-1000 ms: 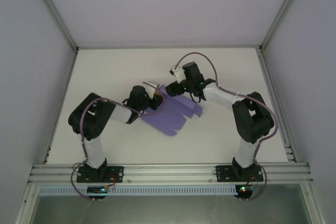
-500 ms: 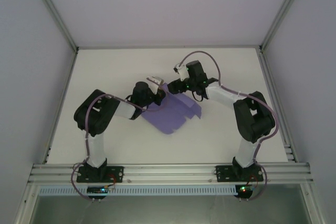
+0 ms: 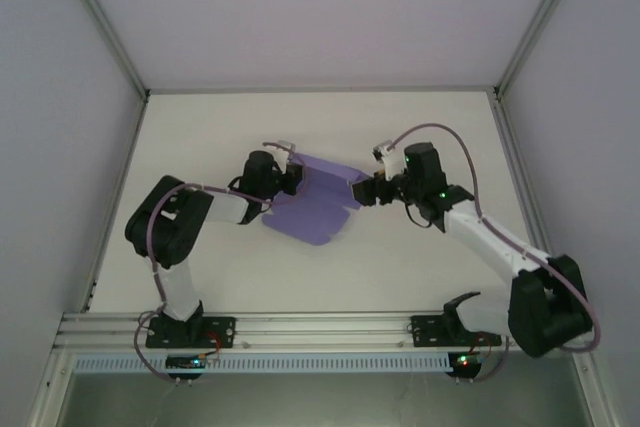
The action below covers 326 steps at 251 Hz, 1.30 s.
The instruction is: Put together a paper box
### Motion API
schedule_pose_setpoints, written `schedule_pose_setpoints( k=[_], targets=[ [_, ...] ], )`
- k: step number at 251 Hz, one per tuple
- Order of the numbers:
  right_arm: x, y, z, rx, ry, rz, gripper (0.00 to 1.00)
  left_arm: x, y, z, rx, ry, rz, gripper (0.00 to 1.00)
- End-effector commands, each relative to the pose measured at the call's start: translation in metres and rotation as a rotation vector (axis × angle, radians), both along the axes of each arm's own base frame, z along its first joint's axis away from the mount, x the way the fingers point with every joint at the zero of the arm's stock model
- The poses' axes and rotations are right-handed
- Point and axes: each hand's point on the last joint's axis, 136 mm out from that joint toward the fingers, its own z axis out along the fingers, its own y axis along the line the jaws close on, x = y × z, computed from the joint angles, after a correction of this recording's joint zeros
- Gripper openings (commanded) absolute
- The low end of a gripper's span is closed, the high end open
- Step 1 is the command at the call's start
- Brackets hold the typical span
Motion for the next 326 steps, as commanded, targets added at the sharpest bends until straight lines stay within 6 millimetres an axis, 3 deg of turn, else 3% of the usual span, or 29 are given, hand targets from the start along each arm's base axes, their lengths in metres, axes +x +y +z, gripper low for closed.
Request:
schedule_pose_setpoints(
  k=[1, 28, 44, 57, 91, 109, 151, 191, 244, 281, 326],
  targets=[
    [-0.013, 0.000, -0.007, 0.001, -0.005, 0.038, 0.73, -0.006, -0.005, 0.013, -0.030, 0.048, -0.014, 0.00],
    [-0.008, 0.001, -0.012, -0.022, -0.005, 0.026, 0.63, -0.011, -0.012, 0.019, -0.058, 0.061, -0.053, 0.00],
    [-0.004, 0.000, -0.013, -0.043, -0.009, 0.014, 0.46, -0.013, -0.015, 0.018, -0.065, 0.075, -0.074, 0.00],
    [-0.003, 0.002, -0.015, -0.051, -0.016, 0.023, 0.39, -0.013, -0.016, 0.015, -0.057, 0.095, -0.079, 0.00],
    [-0.003, 0.008, -0.019, -0.055, -0.017, 0.043, 0.36, -0.012, -0.016, 0.002, -0.015, 0.151, -0.081, 0.00],
    [-0.003, 0.011, -0.025, -0.066, -0.012, 0.046, 0.29, -0.011, -0.014, -0.005, 0.002, 0.170, -0.061, 0.00],
    [0.001, 0.011, -0.036, -0.117, -0.007, 0.006, 0.00, -0.005, -0.001, -0.021, 0.101, 0.174, 0.037, 0.02],
    [0.012, -0.006, -0.042, -0.180, -0.008, -0.125, 0.00, 0.005, 0.035, -0.034, 0.310, 0.151, 0.277, 0.00],
    [0.012, -0.019, -0.043, -0.195, -0.012, -0.203, 0.00, 0.008, 0.084, -0.037, 0.499, 0.125, 0.539, 0.00],
    [0.013, -0.024, -0.042, -0.196, -0.022, -0.237, 0.00, 0.005, 0.099, -0.038, 0.654, 0.100, 0.608, 0.00],
    [0.016, -0.026, -0.038, -0.191, -0.037, -0.261, 0.00, -0.001, 0.113, -0.041, 0.678, 0.125, 0.698, 0.00]
  ],
)
